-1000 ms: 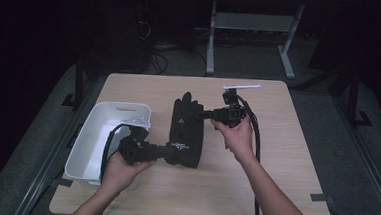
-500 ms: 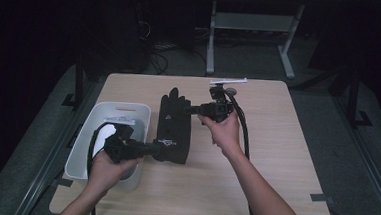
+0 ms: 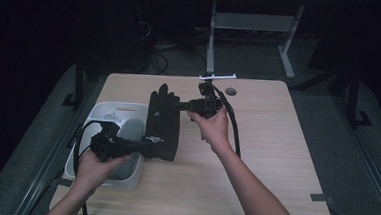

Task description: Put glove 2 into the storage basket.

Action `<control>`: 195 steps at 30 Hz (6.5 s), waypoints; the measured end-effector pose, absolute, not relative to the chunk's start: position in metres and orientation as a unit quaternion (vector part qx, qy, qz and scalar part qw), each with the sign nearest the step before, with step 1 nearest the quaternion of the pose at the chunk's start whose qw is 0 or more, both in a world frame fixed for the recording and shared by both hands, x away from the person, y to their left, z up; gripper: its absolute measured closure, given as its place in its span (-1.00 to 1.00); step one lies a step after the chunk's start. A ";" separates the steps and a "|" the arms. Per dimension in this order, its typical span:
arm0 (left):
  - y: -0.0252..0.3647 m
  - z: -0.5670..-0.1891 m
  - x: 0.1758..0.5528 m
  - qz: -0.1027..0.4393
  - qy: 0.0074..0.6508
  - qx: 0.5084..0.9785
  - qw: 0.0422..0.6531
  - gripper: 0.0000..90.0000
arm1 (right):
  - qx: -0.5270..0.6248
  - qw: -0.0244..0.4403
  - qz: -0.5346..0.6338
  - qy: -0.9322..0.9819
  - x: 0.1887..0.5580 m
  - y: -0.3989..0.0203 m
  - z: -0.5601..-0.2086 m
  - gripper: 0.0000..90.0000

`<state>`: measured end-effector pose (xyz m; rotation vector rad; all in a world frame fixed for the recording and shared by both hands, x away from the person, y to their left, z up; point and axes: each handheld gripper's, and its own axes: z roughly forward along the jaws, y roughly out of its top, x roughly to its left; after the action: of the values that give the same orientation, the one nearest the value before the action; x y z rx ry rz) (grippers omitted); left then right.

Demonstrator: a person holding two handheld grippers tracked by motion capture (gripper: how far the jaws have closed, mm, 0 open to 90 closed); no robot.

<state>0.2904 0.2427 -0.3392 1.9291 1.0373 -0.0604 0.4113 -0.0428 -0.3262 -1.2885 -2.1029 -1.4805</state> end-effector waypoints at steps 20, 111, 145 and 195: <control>0.276 -0.333 0.285 -0.010 0.442 0.771 0.459 0.78 | -0.431 0.142 -0.515 -0.727 0.416 -0.004 -0.318 0.69; 0.369 -0.383 0.261 -0.045 0.524 0.745 0.410 0.71 | -0.415 0.180 -0.443 -0.774 0.413 0.105 -0.388 0.66; 0.363 -0.354 0.269 -0.015 0.509 0.745 0.430 0.34 | -0.425 0.173 -0.470 -0.754 0.418 0.069 -0.374 0.44; 0.282 -0.330 0.294 -0.027 0.450 0.773 0.447 0.10 | -0.444 0.151 -0.519 -0.714 0.414 -0.048 -0.349 0.25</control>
<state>0.2942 0.2819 -0.3305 1.9135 1.1149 -0.0674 0.4144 -0.0483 -0.3487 -1.2751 -2.0511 -1.4914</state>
